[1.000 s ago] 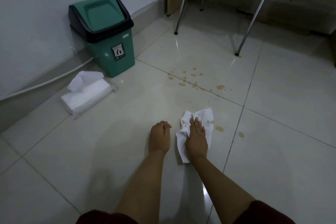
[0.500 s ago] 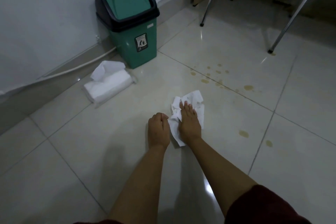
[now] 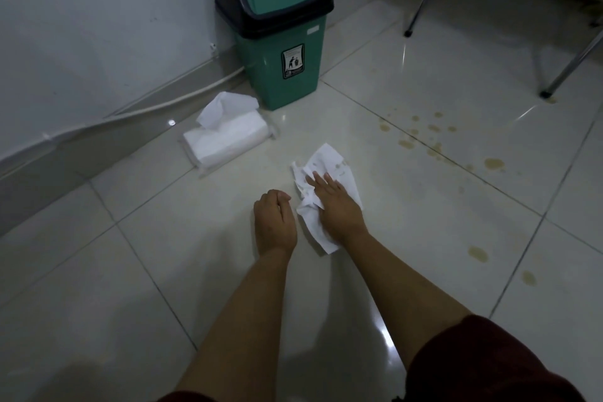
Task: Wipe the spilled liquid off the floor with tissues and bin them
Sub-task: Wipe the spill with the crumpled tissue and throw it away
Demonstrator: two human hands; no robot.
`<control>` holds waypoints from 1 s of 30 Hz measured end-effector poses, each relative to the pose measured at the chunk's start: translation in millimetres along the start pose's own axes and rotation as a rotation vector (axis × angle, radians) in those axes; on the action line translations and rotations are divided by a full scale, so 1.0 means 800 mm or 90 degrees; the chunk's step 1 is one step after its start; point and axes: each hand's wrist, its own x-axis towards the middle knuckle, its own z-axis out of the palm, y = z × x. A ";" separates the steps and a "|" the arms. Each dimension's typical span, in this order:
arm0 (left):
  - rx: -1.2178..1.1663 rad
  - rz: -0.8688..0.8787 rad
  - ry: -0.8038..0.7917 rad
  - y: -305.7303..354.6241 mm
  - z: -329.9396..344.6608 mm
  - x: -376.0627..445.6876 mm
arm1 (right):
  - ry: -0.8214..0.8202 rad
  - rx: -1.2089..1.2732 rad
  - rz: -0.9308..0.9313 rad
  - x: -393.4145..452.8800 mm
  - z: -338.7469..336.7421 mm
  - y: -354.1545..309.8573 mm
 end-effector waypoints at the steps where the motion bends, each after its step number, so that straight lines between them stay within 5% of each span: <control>1: -0.004 -0.002 -0.005 0.001 0.002 0.001 | 0.009 -0.011 -0.003 -0.002 0.000 0.001; 8: -0.004 -0.002 -0.051 0.011 0.005 0.011 | -0.028 0.065 0.145 0.026 -0.011 -0.012; 11: -0.004 -0.022 -0.027 0.009 0.003 0.015 | -0.069 -0.037 0.106 0.024 -0.007 -0.021; 16: -0.029 -0.067 -0.005 0.012 0.004 0.015 | 0.000 0.161 0.123 0.007 -0.003 -0.025; 24: -0.063 -0.094 -0.027 0.026 0.012 0.002 | -0.063 0.104 -0.007 -0.068 -0.013 -0.023; 30: -0.052 -0.084 -0.122 0.031 0.034 -0.022 | 0.126 0.164 0.122 -0.139 -0.031 -0.005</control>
